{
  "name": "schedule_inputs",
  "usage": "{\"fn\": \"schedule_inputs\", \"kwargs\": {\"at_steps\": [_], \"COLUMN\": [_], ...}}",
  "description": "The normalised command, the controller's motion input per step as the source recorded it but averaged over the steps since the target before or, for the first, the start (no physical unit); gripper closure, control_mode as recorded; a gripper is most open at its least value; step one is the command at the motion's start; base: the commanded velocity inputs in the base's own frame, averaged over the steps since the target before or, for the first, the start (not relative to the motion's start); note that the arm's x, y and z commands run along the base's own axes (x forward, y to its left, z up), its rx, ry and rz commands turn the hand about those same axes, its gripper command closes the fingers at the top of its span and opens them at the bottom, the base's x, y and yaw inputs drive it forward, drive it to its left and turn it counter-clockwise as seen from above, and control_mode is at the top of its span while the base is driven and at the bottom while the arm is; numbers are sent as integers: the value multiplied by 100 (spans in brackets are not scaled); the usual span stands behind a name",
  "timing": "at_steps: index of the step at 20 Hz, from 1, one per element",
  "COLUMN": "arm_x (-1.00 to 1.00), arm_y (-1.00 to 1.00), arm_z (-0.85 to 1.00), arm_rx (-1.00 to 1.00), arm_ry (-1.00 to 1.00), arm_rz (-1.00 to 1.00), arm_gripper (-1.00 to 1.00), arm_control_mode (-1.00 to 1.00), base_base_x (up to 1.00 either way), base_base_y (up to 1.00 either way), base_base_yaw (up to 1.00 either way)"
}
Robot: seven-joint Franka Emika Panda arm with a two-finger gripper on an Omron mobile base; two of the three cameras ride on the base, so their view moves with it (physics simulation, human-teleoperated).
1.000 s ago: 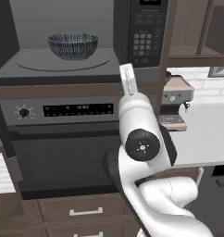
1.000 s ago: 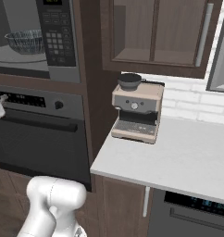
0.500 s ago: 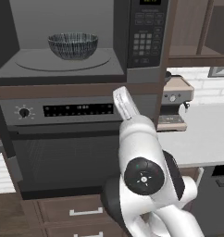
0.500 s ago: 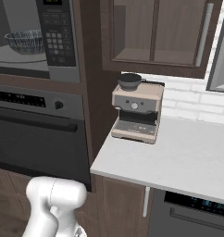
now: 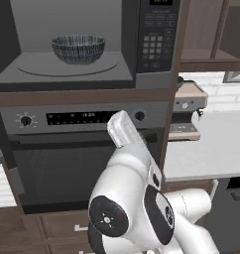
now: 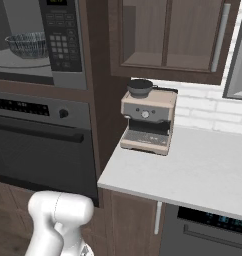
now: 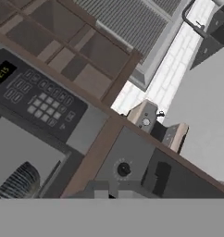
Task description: Open the microwave, place the bowl with waffle inside the microwave, then close the microwave door and turn it on.
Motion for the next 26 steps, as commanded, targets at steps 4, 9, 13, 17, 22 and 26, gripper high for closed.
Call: {"fn": "schedule_inputs", "kwargs": {"at_steps": [4,9,13,17,22,26], "arm_x": [12,22,9,-19,-41,-20], "arm_y": [-14,-14,-2,4,31,47], "arm_z": [-60,-54,-32,-3,0,0], "arm_rx": [-5,-5,-10,-6,0,0], "arm_ry": [-36,-37,-37,-37,-19,-6], "arm_rz": [-12,-12,-9,-6,-2,-1], "arm_gripper": [100,100,100,100,100,100], "arm_control_mode": [-100,-100,-100,-100,-100,-100], "base_base_x": [0,0,0,0,0,0], "base_base_y": [0,0,0,0,0,0], "base_base_yaw": [0,0,0,0,0,0]}}
